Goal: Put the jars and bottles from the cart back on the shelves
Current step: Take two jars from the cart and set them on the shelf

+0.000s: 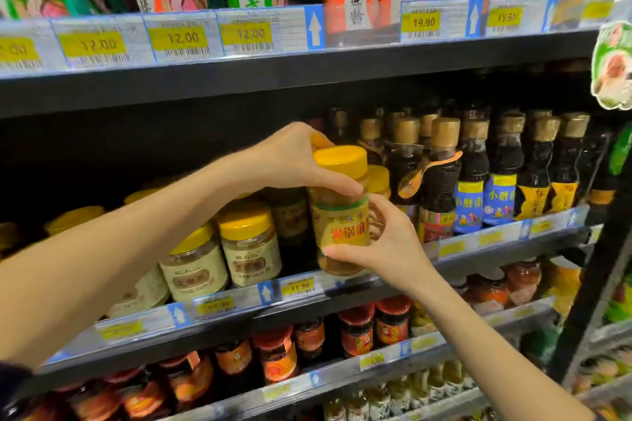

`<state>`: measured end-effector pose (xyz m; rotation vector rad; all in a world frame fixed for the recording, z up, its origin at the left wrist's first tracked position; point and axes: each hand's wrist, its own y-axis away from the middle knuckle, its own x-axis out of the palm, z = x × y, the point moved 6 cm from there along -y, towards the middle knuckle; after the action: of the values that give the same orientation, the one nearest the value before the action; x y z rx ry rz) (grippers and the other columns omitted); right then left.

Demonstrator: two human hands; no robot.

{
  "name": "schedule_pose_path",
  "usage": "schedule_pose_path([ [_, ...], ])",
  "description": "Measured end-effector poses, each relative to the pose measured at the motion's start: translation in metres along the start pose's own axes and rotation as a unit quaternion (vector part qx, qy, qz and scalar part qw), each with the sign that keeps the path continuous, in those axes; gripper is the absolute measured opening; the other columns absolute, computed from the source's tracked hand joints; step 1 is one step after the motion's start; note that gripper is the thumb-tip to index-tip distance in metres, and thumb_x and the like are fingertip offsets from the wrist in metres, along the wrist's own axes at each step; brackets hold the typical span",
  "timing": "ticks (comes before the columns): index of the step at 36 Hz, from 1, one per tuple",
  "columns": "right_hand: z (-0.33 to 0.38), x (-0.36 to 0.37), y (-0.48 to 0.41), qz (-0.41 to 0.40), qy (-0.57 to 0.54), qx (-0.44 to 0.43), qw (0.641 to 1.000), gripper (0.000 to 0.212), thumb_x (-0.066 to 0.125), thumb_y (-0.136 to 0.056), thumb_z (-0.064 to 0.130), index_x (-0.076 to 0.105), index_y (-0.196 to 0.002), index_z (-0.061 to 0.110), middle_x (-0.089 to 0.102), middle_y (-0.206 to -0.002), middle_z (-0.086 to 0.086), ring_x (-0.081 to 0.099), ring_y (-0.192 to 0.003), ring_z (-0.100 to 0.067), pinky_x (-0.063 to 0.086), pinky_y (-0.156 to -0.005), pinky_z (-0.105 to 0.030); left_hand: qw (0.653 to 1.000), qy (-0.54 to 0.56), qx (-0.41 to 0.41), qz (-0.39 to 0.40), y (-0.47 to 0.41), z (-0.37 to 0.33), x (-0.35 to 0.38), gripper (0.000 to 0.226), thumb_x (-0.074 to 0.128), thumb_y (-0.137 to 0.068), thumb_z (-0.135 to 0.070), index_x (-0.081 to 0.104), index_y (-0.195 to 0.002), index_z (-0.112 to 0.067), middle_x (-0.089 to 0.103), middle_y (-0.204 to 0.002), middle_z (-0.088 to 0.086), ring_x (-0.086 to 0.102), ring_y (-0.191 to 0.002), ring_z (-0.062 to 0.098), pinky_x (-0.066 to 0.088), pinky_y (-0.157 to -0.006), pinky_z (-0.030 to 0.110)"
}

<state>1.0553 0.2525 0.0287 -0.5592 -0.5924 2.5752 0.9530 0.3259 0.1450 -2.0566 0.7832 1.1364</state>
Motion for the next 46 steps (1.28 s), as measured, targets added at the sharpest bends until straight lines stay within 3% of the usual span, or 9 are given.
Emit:
schedule_pose_path([
  [5,0.006,0.001,0.000,0.014,0.025,-0.014,0.999,0.083,0.084,-0.059,0.039,0.046,-0.130,0.021,0.061,-0.118,0.011,0.058,-0.109,-0.003,0.050,-0.093,-0.025,1.000,-0.012,-0.022,-0.003,-0.007,0.004,-0.007,0.075,0.071,-0.051,-0.065,0.058,-0.114,-0.027,0.057,-0.092,-0.017,0.055,-0.085,0.001,0.048,-0.066,0.018],
  [9,0.006,-0.004,0.002,0.041,0.043,-0.024,0.998,0.076,0.082,-0.068,0.025,0.042,-0.132,0.024,0.055,-0.122,0.018,0.054,-0.111,0.006,0.045,-0.094,-0.011,0.998,-0.029,-0.052,0.027,-0.011,0.011,-0.014,0.088,0.063,-0.043,-0.070,0.051,-0.122,-0.034,0.059,-0.107,-0.009,0.057,-0.097,0.010,0.050,-0.080,0.027],
  [14,-0.002,-0.017,0.013,0.038,0.127,-0.026,0.991,0.072,0.078,-0.071,0.034,0.047,-0.135,0.019,0.054,-0.133,0.006,0.052,-0.122,-0.009,0.044,-0.104,-0.035,0.998,-0.033,-0.044,0.038,-0.015,0.016,-0.016,0.090,0.067,-0.043,-0.065,0.051,-0.124,-0.030,0.057,-0.118,-0.005,0.055,-0.103,0.013,0.051,-0.088,0.032],
  [20,-0.012,-0.022,0.029,0.079,0.248,-0.042,0.965,0.061,0.065,-0.082,0.040,0.044,-0.137,0.024,0.050,-0.137,0.009,0.043,-0.129,-0.007,0.036,-0.109,-0.031,0.997,-0.029,-0.045,0.056,-0.021,0.038,-0.005,0.077,0.079,-0.058,-0.052,0.051,-0.125,-0.028,0.058,-0.119,-0.004,0.057,-0.104,0.013,0.052,-0.088,0.033],
  [25,-0.027,-0.023,0.040,0.128,0.363,-0.056,0.921,0.066,0.055,-0.089,0.043,0.027,-0.146,0.025,0.032,-0.150,0.008,0.023,-0.141,-0.009,0.005,-0.115,-0.021,0.995,-0.012,-0.043,0.087,-0.023,0.052,0.012,0.077,0.080,-0.062,-0.045,0.048,-0.128,-0.023,0.056,-0.114,-0.006,0.057,-0.100,0.011,0.051,-0.082,0.027],
  [30,-0.042,-0.020,0.046,0.153,0.445,-0.093,0.877,0.074,0.039,-0.088,0.057,0.022,-0.148,0.018,0.026,-0.154,0.002,0.018,-0.144,-0.014,-0.008,-0.114,-0.025,0.992,-0.014,-0.042,0.120,-0.025,0.059,0.023,0.080,0.079,-0.063,-0.046,0.045,-0.131,-0.023,0.054,-0.114,-0.009,0.055,-0.097,0.007,0.050,-0.080,0.023],
  [37,-0.048,-0.020,0.049,0.162,0.469,-0.104,0.862,0.078,0.028,-0.081,0.059,0.031,-0.146,0.015,0.033,-0.151,-0.002,0.027,-0.142,-0.017,-0.007,-0.112,-0.033,0.989,-0.001,-0.036,0.141,-0.026,0.062,0.032,0.071,0.078,-0.064,-0.043,0.049,-0.125,-0.022,0.054,-0.099,-0.017,0.056,-0.090,0.000,0.050,-0.072,0.018],
  [42,-0.051,-0.021,0.050,0.169,0.478,-0.096,0.857,0.074,0.034,-0.083,0.057,0.033,-0.144,0.016,0.037,-0.149,-0.002,0.032,-0.139,-0.017,-0.001,-0.113,-0.036,0.988,-0.015,-0.025,0.155,-0.028,0.068,0.030,0.110,0.070,-0.030,-0.079,0.050,-0.123,-0.025,0.054,-0.101,-0.019,0.058,-0.094,0.003,0.051,-0.072,0.019],
  [46,-0.055,-0.021,0.049,0.170,0.484,-0.094,0.853,0.072,0.038,-0.083,0.055,0.036,-0.143,0.015,0.042,-0.146,-0.001,0.037,-0.137,-0.017,0.004,-0.114,-0.036,0.984,-0.047,-0.014,0.173,-0.031,0.073,0.029,0.120,0.065,-0.026,-0.086,0.048,-0.128,-0.024,0.055,-0.107,-0.016,0.057,-0.097,0.004,0.051,-0.078,0.021],
])
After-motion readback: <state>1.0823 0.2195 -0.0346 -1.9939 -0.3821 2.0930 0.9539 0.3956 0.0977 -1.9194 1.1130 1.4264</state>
